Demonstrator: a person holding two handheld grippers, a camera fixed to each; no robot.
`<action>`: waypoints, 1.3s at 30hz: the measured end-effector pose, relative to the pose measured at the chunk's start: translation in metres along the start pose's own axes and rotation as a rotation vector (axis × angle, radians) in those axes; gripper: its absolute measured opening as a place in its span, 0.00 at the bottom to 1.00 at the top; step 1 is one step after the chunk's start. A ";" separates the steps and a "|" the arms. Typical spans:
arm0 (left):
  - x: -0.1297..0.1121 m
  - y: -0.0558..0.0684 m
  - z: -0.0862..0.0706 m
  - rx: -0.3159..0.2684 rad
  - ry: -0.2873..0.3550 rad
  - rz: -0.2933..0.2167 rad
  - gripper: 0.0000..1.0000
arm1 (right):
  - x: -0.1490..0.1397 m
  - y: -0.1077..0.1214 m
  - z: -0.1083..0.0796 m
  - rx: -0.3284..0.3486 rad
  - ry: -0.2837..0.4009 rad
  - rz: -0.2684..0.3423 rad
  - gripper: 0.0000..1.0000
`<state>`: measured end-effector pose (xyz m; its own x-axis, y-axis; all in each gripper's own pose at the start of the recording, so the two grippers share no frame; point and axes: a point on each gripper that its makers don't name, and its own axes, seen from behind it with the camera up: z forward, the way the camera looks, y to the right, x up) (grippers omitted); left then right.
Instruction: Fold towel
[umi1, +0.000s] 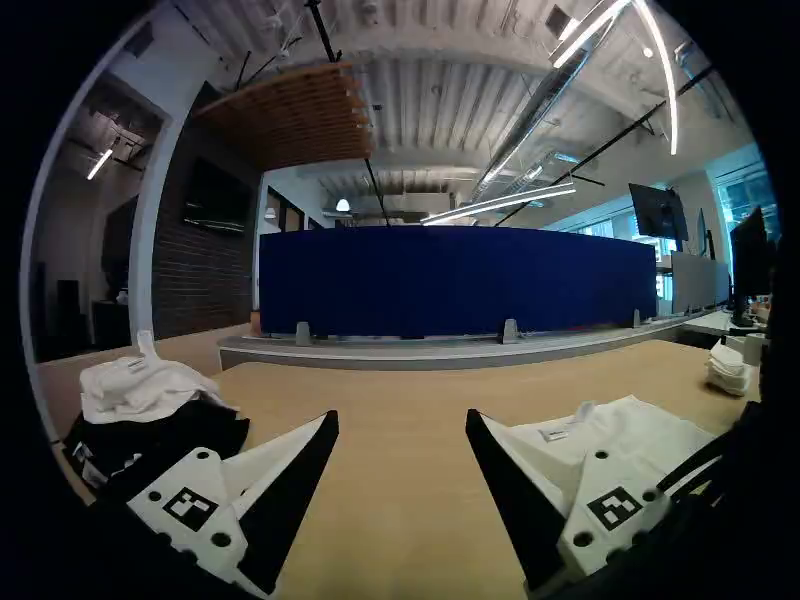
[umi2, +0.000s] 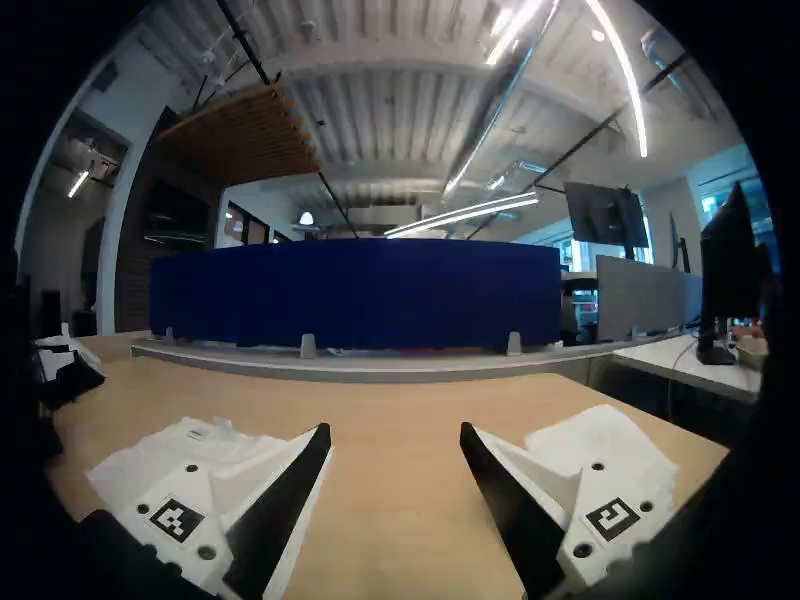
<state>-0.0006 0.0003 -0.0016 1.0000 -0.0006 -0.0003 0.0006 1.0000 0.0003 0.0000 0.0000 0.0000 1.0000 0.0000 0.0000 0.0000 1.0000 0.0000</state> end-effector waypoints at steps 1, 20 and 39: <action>0.000 0.000 0.000 0.000 0.000 0.001 0.94 | 0.000 0.000 0.000 0.000 0.000 0.000 1.00; 0.001 0.001 0.000 0.002 -0.001 0.002 0.94 | 0.002 -0.003 -0.001 0.005 0.001 -0.001 1.00; 0.041 0.020 -0.005 -0.042 -0.031 -0.020 0.94 | 0.056 -0.003 -0.007 0.004 0.001 -0.004 1.00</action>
<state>0.0408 0.0200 -0.0063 0.9993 -0.0201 0.0311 0.0214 0.9989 -0.0410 0.0562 -0.0032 -0.0071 1.0000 -0.0043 -0.0005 0.0043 1.0000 0.0039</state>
